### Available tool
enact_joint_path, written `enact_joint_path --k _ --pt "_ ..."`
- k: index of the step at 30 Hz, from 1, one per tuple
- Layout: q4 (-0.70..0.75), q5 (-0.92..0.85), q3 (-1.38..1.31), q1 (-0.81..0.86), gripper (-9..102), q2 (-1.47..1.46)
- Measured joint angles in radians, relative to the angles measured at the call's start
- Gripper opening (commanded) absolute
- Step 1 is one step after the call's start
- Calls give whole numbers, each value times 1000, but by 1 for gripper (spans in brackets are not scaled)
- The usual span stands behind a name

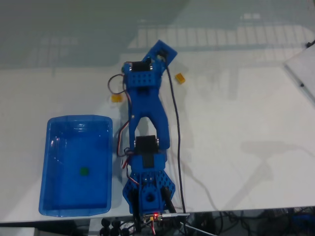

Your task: Pick up all the lego then put into the bin

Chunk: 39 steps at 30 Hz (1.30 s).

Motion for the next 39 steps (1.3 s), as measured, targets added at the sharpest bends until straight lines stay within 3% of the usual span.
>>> enact_joint_path --k 13,39 --pt "-89 -3 -71 98 21 -192" --pt "-104 67 -282 109 18 -508"
